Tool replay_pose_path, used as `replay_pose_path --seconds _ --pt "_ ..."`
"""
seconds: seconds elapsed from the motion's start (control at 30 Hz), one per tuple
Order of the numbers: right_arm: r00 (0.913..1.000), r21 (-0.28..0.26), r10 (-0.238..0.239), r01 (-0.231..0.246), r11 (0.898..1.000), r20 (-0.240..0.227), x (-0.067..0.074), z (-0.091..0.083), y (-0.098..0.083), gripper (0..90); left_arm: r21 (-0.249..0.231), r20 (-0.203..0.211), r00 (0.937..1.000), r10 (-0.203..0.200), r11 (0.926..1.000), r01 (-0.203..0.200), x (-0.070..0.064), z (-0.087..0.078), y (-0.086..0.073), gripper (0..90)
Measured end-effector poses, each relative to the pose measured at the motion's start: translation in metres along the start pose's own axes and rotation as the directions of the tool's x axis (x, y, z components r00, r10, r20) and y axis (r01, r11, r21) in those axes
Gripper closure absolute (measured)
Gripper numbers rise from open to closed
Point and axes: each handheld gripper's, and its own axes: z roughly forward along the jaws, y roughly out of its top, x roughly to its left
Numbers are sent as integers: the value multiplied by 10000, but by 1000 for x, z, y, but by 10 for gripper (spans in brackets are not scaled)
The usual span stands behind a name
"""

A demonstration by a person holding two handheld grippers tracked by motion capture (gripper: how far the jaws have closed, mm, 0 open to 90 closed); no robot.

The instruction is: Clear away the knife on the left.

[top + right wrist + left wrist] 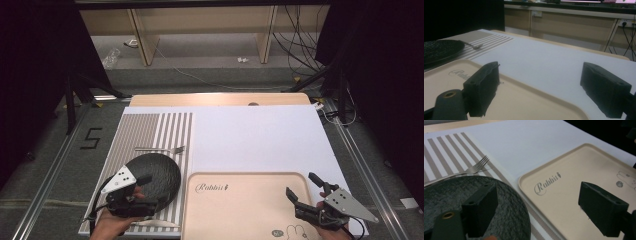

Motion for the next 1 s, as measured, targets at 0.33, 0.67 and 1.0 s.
replay_pose_path --seconds 0.33,0.67,1.0 --pt "10000 -32 53 -53 10000 -13 0 0 0 166 1535 -965 9915 878 9855 -723 11 -13 -8 170" --pt "10000 -2 37 -37 10000 1 1 0 0 167 3361 -980 9801 1728 9327 -1308 14 -20 -17 182" --pt "10000 72 -18 18 10000 -26 1 1 -1 167 4273 -809 9772 1964 8926 -1440 17 -23 -29 193"
